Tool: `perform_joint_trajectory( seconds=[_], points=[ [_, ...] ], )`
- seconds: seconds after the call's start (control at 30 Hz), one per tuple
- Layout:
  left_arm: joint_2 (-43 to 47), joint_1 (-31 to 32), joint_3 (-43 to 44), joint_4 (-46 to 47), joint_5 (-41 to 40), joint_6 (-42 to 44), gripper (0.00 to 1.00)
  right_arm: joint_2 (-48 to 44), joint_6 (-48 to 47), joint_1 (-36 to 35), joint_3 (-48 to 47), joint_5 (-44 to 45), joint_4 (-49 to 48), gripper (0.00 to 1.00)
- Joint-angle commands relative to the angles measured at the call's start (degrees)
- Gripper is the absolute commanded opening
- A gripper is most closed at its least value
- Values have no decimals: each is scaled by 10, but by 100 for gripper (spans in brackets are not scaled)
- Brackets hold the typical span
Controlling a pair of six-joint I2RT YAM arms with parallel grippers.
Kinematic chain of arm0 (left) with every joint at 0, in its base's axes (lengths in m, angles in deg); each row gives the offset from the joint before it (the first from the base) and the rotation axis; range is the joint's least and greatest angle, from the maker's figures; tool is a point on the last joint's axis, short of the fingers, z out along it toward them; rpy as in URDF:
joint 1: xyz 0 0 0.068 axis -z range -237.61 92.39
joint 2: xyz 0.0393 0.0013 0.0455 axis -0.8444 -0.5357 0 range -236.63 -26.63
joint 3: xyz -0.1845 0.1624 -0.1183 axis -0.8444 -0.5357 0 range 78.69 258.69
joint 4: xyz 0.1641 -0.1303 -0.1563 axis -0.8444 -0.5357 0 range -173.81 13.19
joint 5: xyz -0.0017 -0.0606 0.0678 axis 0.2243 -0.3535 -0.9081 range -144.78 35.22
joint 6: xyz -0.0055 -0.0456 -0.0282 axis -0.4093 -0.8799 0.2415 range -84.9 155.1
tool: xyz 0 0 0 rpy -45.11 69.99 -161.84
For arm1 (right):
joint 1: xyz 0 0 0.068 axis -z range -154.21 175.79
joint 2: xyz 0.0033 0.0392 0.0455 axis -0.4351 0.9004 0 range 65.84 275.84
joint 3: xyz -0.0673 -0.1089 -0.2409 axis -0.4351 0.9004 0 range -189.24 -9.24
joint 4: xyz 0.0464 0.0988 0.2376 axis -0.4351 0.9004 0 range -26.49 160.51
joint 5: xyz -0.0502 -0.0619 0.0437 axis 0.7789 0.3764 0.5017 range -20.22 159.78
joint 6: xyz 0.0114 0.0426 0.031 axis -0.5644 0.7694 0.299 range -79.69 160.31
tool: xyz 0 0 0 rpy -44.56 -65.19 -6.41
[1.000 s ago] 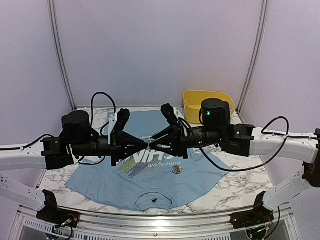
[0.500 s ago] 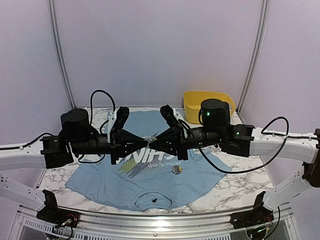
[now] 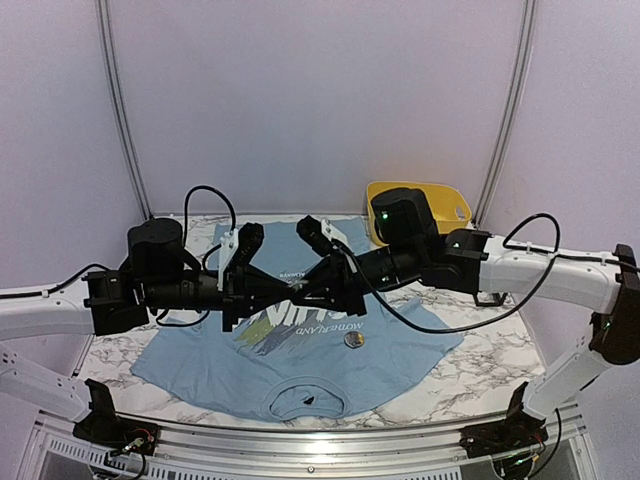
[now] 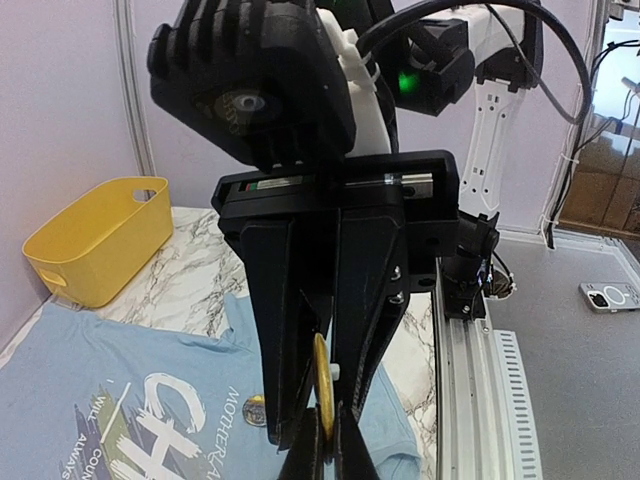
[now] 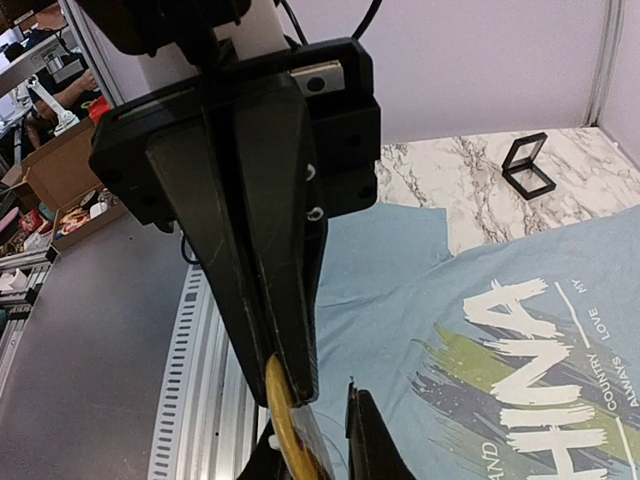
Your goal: Pin the brooch onto the clothing
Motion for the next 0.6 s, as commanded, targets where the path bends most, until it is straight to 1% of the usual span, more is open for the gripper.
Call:
perform_joint_trajectory(
  seconds=[0.0,0.07,0.17,0.23,0.3,0.37,0.5,0.57],
  points=[
    [-10,30,21,33,92,19,0,31,-26,1,-39,34,-9,14],
    [-6,30,20,33,79,22,0,33,-36,1,-41,34,-5,19],
    [4,29,12,33,41,27,0,30,-59,1,-42,23,10,32],
    [11,28,6,33,10,31,0,20,-76,1,-35,3,20,42],
    [17,26,-1,33,-21,33,0,2,-98,1,-19,-30,23,59],
    [22,24,-5,33,-45,33,0,-17,-114,1,1,-45,22,69],
    [29,22,-9,33,-53,29,0,-54,-122,0,26,-57,26,81],
    [31,22,-13,33,-53,28,0,-72,-119,0,40,-49,16,82]
  ],
)
